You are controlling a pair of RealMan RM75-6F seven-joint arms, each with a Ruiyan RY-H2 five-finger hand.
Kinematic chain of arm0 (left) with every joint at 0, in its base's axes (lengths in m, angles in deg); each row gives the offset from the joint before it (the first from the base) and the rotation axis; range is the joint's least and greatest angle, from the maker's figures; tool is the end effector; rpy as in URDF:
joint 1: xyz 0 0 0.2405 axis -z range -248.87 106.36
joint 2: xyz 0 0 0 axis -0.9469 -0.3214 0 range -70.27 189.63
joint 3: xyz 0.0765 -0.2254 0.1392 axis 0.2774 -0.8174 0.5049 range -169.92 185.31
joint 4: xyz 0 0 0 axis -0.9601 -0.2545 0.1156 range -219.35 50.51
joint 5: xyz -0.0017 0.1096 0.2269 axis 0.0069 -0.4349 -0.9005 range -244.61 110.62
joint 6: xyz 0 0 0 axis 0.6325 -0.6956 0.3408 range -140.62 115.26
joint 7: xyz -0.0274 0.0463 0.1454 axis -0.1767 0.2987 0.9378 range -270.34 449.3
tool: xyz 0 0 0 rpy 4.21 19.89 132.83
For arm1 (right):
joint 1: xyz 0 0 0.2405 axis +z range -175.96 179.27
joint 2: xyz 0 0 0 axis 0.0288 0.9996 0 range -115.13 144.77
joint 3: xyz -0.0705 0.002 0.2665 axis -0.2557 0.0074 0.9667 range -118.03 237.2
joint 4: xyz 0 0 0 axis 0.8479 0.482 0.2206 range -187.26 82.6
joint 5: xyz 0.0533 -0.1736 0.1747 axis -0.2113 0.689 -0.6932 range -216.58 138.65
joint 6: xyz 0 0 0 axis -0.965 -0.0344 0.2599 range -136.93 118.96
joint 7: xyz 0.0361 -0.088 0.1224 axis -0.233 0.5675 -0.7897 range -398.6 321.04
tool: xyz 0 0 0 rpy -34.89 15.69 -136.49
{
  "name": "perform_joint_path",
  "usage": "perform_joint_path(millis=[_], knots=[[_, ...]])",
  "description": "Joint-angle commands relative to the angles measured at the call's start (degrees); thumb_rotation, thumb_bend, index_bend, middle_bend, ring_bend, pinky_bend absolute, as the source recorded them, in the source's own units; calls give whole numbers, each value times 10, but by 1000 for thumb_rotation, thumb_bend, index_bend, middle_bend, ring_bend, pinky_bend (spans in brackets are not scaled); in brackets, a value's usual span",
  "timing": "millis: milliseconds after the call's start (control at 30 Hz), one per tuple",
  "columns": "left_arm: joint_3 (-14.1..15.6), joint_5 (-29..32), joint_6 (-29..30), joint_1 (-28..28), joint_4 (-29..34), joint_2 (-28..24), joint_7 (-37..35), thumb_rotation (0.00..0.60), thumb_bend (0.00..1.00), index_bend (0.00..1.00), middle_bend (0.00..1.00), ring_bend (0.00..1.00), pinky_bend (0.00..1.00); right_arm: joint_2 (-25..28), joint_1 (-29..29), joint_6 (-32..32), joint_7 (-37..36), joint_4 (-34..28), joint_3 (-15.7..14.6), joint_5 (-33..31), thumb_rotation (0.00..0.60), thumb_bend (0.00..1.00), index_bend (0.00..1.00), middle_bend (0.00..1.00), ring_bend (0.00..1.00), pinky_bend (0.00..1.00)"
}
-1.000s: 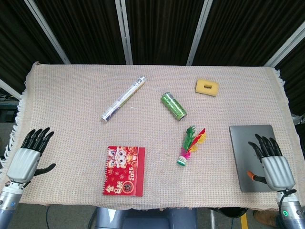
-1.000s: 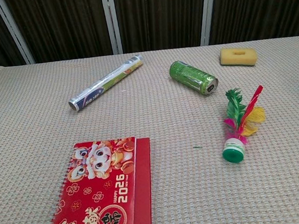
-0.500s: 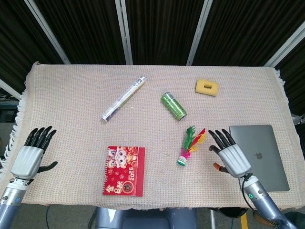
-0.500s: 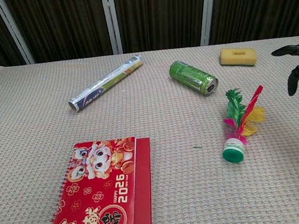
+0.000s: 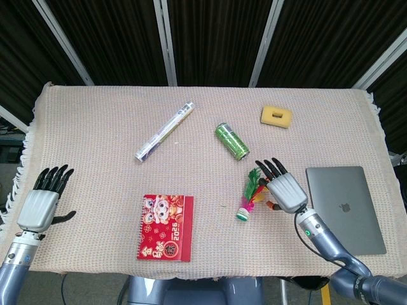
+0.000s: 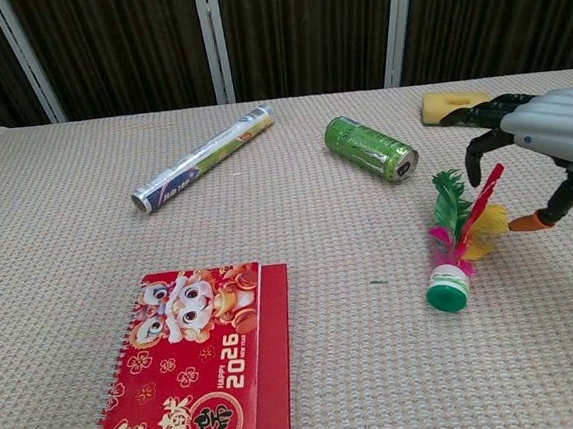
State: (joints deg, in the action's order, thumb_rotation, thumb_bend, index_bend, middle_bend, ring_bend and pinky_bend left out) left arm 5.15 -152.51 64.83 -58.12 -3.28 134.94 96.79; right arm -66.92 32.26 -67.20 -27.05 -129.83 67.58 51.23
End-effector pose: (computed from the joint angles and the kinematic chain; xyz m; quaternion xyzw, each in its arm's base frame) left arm -0.3427 0.2476 0.0605 -0.6670 -0.3434 -0.3499 0.5610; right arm -0.2441 -0.3486 -0.0108 0.7884 -0.2534 0.3460 0.4411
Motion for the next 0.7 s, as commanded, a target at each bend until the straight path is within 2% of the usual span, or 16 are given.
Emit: perform_joint_path(millis=[33, 267, 700], knots=[[-3, 7, -3, 1, 0, 1, 4, 600, 6, 0, 0, 0, 0, -15, 19, 18, 4, 18, 4, -10, 600, 144, 406, 0, 0, 0], [-7, 21, -9, 3, -5, 3, 11, 600, 7, 0, 0, 0, 0, -42, 49, 41, -10, 60, 2, -18, 600, 209, 443, 0, 0, 0], [-8, 32, -7, 2, -9, 13, 32, 600, 8, 0, 0, 0, 0, -75, 77, 60, -75, 168, -28, -8, 600, 282, 498, 0, 0, 0]])
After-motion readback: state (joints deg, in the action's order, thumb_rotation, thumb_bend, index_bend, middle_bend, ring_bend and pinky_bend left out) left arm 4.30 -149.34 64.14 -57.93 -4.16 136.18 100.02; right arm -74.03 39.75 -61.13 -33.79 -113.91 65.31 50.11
